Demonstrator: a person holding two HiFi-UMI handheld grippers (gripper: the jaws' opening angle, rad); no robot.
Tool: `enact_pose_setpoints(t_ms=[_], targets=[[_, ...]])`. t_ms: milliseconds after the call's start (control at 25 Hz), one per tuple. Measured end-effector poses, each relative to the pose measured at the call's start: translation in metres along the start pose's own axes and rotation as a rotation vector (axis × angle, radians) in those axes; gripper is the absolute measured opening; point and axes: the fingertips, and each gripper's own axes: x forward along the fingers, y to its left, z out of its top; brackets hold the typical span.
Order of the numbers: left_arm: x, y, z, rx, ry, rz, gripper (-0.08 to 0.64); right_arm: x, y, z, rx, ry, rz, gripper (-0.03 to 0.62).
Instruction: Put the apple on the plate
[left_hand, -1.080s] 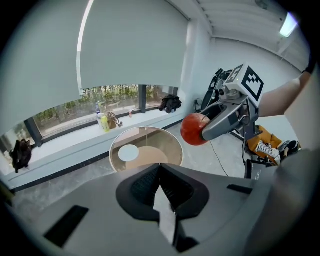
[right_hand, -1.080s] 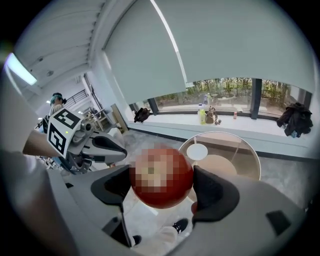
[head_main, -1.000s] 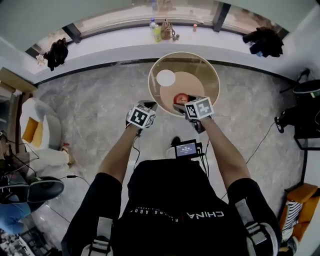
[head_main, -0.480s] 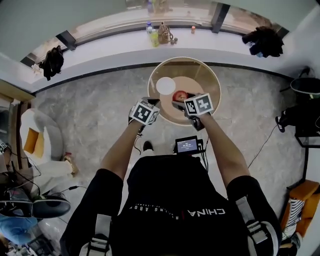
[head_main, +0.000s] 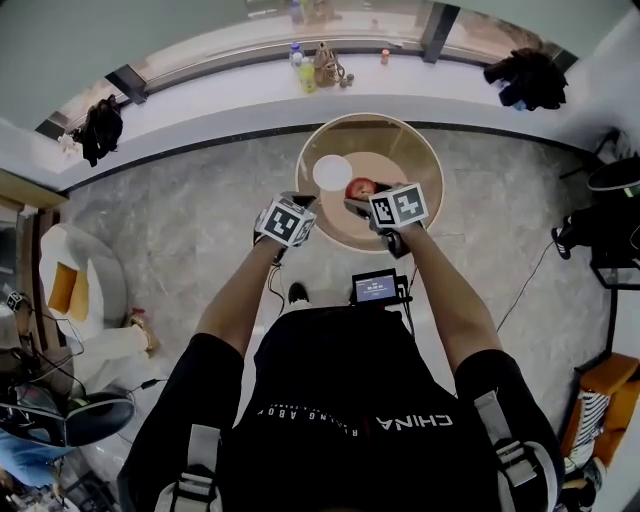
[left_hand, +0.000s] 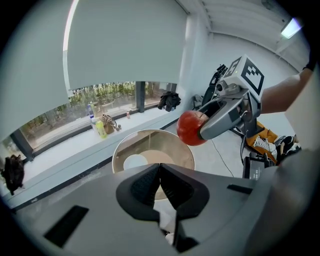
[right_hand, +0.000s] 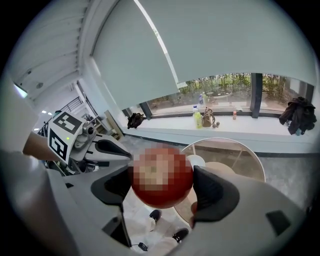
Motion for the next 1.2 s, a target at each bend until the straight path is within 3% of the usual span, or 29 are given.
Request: enact_pose_setpoints(t_ms=[240, 440, 600, 880, 1040, 1200], targets=[[0.030, 0.010, -0.002, -0.047, 0.045, -0.004, 0.017, 0.022, -0.032, -0.003, -0.001, 0.036, 0.037, 0.408], [0.090, 0.047, -0.026, -0.130, 0.074, -0.030, 0.017, 0.100, -0.068, -0.013, 0.067, 0.037, 0.091, 0.408], [0.178, 0.109, -0.040, -0.124, 0.100, -0.053, 0.017, 0.199, -0.121, -0.008, 0.031, 0.076, 0.015, 0.408], [0.331, 0.197, -0.071, -0.141, 0.094, -0.065, 0.017, 0.373, -0.219, -0.019, 0.058, 0.081, -0.124, 0.408], [0.377, 0.228, -0.093, -0.189, 0.103, -0.034, 0.017, 0.439, -0.242, -0.022, -0.007, 0.104, -0.150, 0.408], [0.390, 0.236, -0.108, -0.200, 0.113, -0.038, 0.017, 0.467, -0.244, -0.026, -0.073, 0.138, -0.147, 0.408]])
